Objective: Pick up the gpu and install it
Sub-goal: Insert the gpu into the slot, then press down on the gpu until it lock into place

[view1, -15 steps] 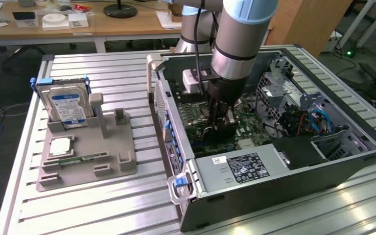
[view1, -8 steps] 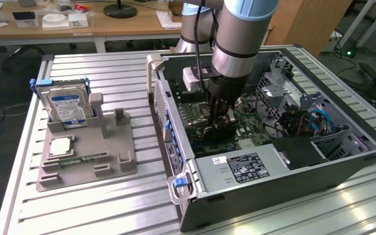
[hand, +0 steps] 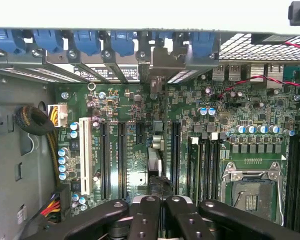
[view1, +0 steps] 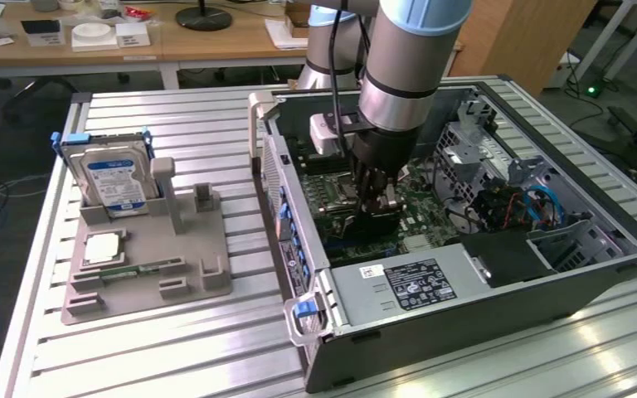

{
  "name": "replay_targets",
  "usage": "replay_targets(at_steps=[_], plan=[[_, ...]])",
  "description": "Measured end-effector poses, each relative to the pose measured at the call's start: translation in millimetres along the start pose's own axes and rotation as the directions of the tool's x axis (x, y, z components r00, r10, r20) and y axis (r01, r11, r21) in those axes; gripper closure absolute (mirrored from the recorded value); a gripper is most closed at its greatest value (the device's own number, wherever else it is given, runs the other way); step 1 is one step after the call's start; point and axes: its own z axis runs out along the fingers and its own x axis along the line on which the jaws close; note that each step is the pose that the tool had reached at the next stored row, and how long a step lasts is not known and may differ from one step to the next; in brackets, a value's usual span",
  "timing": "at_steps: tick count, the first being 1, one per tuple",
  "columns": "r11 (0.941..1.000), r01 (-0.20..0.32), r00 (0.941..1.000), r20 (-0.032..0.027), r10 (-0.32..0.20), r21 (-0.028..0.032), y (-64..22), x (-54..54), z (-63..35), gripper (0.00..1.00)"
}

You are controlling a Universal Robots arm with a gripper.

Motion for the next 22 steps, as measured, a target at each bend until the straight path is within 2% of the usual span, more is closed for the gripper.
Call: replay_targets(at_steps=[15,19,22], plan=[[1.0000,0.000,1.0000,0.0000,0.000,0.0000,0.0,0.0,0.0,0.89],[1.0000,0.000,1.0000,0.0013,0.000,0.0004,14.6,0.2,-0.4,0.89],[1.0000,0.000,1.0000,0.0014,0.000,0.0005,17.8,0.1,-3.8,0.89]])
